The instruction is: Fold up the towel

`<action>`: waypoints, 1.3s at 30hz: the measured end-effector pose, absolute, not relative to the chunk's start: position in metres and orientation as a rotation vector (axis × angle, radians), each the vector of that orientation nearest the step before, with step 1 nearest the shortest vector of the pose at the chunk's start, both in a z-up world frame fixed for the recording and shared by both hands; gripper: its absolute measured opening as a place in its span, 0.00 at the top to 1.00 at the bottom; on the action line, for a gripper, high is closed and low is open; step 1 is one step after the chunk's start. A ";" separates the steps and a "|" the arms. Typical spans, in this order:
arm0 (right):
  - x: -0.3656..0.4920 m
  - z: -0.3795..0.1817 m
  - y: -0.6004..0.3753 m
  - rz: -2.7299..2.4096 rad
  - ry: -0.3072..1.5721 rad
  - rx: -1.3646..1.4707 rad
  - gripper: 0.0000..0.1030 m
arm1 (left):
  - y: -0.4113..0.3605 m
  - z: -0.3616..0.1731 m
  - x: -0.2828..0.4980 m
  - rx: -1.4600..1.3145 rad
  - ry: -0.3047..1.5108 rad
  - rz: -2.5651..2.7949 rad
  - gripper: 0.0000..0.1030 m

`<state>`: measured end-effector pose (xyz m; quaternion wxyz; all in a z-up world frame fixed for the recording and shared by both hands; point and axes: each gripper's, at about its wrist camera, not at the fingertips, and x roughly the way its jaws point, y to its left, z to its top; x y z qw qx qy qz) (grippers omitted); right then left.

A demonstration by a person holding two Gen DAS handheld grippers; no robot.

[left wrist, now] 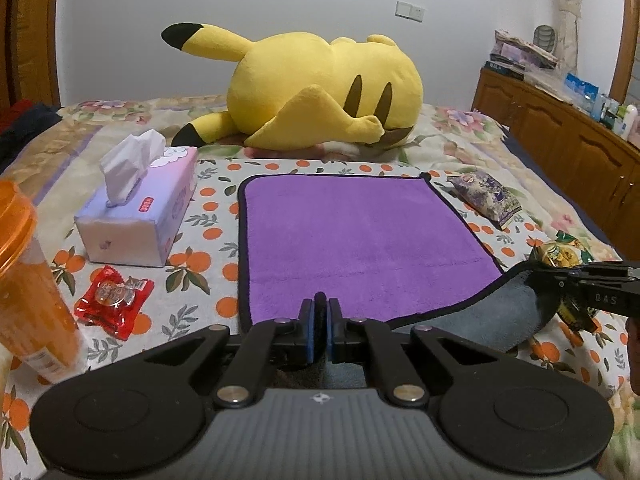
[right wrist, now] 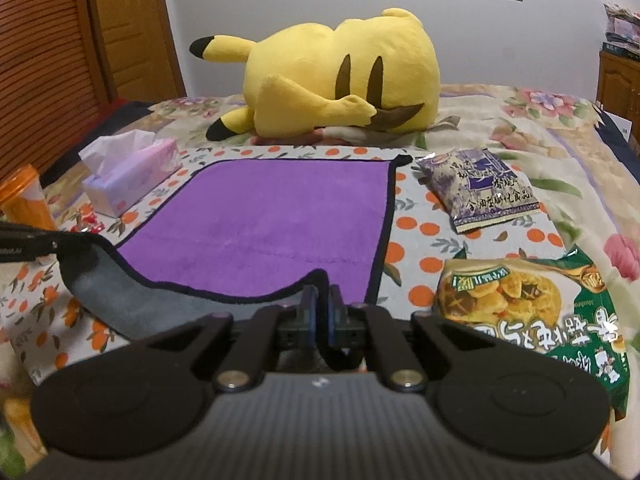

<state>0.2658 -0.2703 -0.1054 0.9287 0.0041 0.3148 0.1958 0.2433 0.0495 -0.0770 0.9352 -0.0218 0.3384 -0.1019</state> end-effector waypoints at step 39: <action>0.303 -0.068 -0.268 0.422 0.485 -0.042 0.96 | 0.050 -0.034 0.295 -0.035 0.568 -0.244 0.95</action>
